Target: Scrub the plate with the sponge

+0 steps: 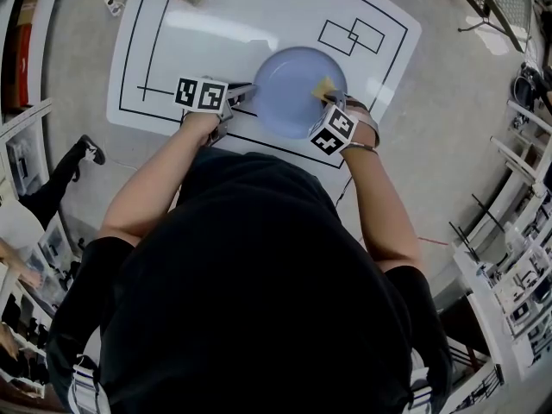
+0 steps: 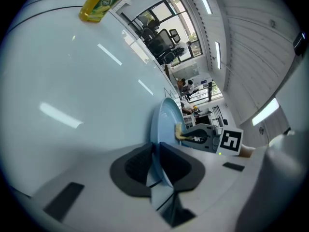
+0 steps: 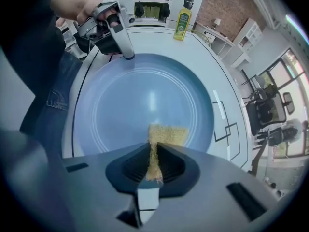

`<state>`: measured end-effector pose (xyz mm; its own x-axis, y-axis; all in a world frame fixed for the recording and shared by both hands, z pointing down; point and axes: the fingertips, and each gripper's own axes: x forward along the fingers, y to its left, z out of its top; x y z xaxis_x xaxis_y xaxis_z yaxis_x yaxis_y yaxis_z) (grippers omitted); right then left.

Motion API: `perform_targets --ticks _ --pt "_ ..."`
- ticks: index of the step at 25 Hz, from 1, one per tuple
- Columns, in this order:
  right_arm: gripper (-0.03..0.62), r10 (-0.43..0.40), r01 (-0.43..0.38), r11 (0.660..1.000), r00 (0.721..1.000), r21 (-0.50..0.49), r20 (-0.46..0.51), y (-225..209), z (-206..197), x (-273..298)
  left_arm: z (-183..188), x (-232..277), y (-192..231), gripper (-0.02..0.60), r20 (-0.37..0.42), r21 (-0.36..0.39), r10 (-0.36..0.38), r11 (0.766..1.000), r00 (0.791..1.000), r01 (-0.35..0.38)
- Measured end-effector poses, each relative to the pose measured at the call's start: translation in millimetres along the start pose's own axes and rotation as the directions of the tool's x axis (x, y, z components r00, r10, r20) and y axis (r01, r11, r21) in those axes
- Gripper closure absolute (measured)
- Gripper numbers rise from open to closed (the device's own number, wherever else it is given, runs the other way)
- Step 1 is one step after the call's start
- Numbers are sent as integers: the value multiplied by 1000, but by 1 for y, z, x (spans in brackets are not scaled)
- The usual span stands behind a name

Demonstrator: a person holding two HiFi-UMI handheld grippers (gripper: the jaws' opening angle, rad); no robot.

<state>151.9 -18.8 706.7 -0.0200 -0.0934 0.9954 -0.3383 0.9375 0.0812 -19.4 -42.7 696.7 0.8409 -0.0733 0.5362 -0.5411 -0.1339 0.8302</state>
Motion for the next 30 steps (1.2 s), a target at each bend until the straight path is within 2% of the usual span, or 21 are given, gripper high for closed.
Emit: perform_targets --ticks 9,15,25,30 --pt "554 98 -98 995 995 32 4 50 -8 -7 11 1 -1 538 40 23 24 999 999 -25" --pt "554 156 -158 986 987 48 40 85 -1 -9 13 1 -1 541 59 34 40 999 997 -42" --pt "554 230 -242 968 963 69 143 119 38 -8 13 1 -2 545 82 43 63 997 995 -67" --pt "551 247 -263 963 951 63 188 121 68 -6 13 1 -3 546 91 45 70 996 993 -74"
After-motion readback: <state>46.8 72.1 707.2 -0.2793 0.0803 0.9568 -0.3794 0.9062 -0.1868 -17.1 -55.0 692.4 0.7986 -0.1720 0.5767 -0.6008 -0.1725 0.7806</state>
